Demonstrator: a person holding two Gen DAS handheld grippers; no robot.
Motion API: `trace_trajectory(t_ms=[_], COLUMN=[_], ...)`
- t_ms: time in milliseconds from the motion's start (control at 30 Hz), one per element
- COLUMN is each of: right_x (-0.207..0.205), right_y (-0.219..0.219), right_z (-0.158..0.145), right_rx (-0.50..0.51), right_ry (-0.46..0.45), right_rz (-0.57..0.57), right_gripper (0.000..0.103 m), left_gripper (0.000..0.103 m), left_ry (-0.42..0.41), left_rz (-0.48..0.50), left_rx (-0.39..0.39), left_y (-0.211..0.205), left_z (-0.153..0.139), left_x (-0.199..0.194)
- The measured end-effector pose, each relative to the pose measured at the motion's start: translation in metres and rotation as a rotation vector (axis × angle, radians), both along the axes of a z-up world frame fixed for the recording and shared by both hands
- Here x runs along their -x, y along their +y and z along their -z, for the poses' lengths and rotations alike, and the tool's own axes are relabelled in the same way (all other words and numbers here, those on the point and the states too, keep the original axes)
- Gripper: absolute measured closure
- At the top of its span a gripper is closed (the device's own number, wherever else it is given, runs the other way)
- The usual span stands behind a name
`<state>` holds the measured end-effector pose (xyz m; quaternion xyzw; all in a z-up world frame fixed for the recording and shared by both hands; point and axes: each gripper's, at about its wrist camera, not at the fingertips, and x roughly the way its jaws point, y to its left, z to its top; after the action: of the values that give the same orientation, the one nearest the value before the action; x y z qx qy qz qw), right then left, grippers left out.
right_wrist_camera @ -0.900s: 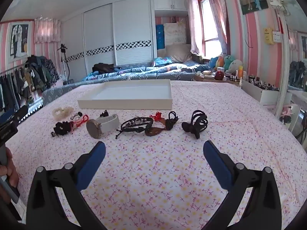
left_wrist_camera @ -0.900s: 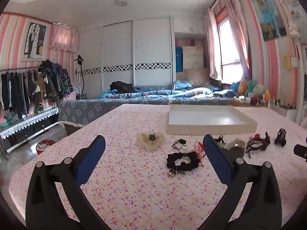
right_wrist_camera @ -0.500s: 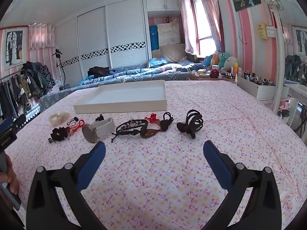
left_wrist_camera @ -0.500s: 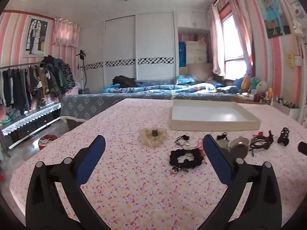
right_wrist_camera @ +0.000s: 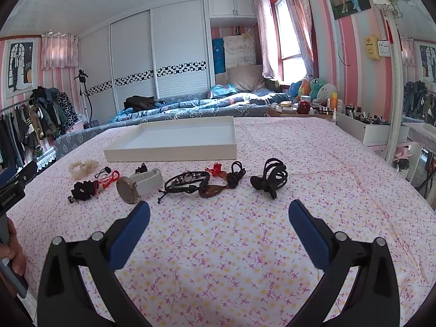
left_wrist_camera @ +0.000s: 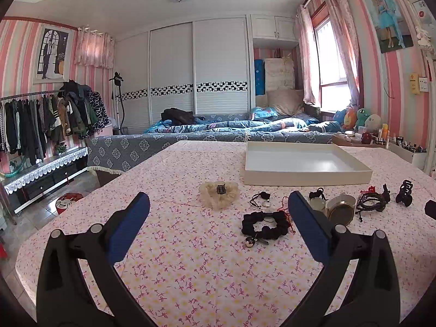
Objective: Organize jewelry
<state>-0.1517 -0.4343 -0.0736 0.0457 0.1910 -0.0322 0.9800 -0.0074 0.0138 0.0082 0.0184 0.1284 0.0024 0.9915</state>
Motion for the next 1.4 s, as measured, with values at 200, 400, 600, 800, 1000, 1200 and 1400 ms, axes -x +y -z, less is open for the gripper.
trace_trajectory(t_ms=[200,400,600,800,1000,1200,1400], right_x=[0.002,0.002,0.000,0.002,0.002,0.002,0.003], right_y=[0.000,0.000,-0.001,-0.001,-0.001,-0.001,0.000], right_z=[-0.001,0.000,0.003,0.002,0.003,0.004,0.005], right_rx=[0.004,0.009,0.008,0.008,0.009,0.011,0.015], right_ry=[-0.008,-0.001,0.024,0.006,0.008,0.008,0.011], right_rz=[0.017,0.025,0.034,0.040,0.035,0.034,0.040], right_gripper=[0.002,0.002,0.002,0.002,0.002,0.002,0.002], left_gripper=[0.003,0.003,0.003,0.003,0.003,0.003,0.003], left_ry=[-0.002,0.005,0.016,0.008,-0.001,0.004,-0.001], left_rz=[0.004,0.012,0.029,0.024,0.020,0.015,0.013], left_rx=[0.011,0.014,0.028,0.019,0.027,0.021,0.020], left_y=[0.002,0.002,0.005,0.006,0.010,0.014,0.019], left_z=[-0.001,-0.001,0.001,0.000,-0.002,-0.005,-0.008], left_x=[0.001,0.002,-0.002,-0.004,-0.002,-0.005,-0.008])
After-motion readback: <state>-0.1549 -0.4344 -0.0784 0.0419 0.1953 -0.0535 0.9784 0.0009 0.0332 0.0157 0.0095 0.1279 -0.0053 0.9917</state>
